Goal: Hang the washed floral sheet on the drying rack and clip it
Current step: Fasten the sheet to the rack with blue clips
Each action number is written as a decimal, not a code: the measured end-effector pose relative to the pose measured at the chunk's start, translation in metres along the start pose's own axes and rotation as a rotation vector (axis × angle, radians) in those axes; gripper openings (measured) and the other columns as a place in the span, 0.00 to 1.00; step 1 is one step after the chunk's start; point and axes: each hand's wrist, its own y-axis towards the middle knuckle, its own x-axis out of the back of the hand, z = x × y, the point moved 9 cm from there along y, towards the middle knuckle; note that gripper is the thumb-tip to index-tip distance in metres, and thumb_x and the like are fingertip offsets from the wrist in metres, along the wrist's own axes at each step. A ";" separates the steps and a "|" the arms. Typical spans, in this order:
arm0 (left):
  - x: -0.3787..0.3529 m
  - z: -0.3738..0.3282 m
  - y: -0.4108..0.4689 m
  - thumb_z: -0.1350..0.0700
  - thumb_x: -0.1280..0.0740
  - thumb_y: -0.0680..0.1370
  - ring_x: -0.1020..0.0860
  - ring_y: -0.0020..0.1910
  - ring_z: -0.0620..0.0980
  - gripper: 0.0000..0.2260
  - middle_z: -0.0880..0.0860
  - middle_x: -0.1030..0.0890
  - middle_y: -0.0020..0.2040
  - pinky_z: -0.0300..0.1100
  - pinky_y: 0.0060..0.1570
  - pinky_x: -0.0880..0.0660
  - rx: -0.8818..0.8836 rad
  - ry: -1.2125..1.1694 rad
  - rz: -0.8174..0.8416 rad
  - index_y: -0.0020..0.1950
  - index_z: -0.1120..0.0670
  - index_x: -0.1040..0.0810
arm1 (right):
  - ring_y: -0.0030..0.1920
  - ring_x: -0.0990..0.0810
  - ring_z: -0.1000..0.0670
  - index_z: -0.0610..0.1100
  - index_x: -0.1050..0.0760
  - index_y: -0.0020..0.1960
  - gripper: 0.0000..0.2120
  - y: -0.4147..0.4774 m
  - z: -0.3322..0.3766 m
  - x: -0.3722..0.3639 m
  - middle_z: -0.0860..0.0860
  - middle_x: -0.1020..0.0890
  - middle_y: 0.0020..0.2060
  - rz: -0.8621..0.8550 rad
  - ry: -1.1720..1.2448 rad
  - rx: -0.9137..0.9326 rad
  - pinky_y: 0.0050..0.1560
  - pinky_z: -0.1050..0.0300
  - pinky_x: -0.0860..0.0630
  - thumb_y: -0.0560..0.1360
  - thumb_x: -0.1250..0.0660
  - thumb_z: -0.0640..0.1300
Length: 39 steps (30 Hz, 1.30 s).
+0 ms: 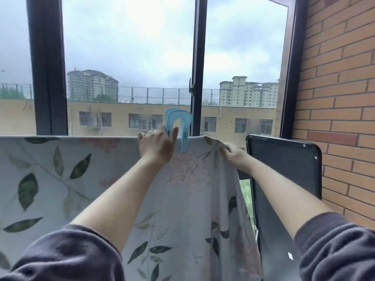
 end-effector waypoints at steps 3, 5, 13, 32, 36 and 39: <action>-0.001 -0.002 0.003 0.41 0.57 0.82 0.22 0.48 0.56 0.25 0.59 0.19 0.47 0.50 0.58 0.39 0.087 0.025 -0.047 0.50 0.56 0.26 | 0.51 0.23 0.48 0.50 0.30 0.60 0.10 -0.009 -0.053 -0.017 0.49 0.22 0.52 0.223 0.009 -0.135 0.47 0.53 0.24 0.80 0.42 0.48; 0.000 -0.001 0.003 0.42 0.56 0.82 0.22 0.46 0.55 0.26 0.59 0.18 0.46 0.50 0.59 0.39 0.119 0.056 -0.078 0.50 0.57 0.25 | 0.42 0.27 0.49 0.49 0.26 0.52 0.05 -0.020 -0.074 -0.026 0.50 0.22 0.45 0.320 -0.102 -0.159 0.37 0.58 0.30 0.79 0.40 0.47; 0.007 -0.012 -0.009 0.45 0.53 0.82 0.23 0.43 0.58 0.22 0.62 0.19 0.42 0.50 0.55 0.37 0.094 0.101 -0.201 0.47 0.57 0.26 | 0.41 0.21 0.45 0.43 0.23 0.40 0.11 -0.001 -0.081 0.030 0.47 0.19 0.39 0.091 -0.388 -0.059 0.43 0.50 0.23 0.76 0.40 0.45; 0.004 -0.003 -0.006 0.44 0.54 0.82 0.22 0.46 0.60 0.24 0.64 0.19 0.43 0.53 0.61 0.37 0.112 0.141 -0.240 0.48 0.58 0.24 | 0.41 0.24 0.51 0.48 0.17 0.44 0.04 -0.027 -0.127 -0.020 0.51 0.17 0.41 0.430 0.131 -0.043 0.40 0.59 0.28 0.75 0.31 0.45; 0.004 -0.003 -0.005 0.44 0.54 0.82 0.22 0.46 0.60 0.24 0.63 0.19 0.43 0.53 0.62 0.38 0.108 0.138 -0.241 0.48 0.58 0.24 | 0.36 0.26 0.52 0.43 0.17 0.45 0.08 -0.020 -0.127 0.014 0.49 0.20 0.37 0.423 -0.011 -0.048 0.37 0.62 0.26 0.75 0.30 0.47; 0.004 -0.003 -0.006 0.44 0.54 0.82 0.22 0.46 0.60 0.25 0.63 0.19 0.43 0.53 0.61 0.38 0.110 0.143 -0.236 0.48 0.58 0.25 | 0.30 0.28 0.56 0.40 0.17 0.43 0.11 -0.012 -0.118 0.058 0.54 0.22 0.28 0.244 -0.032 -0.021 0.32 0.67 0.30 0.75 0.31 0.48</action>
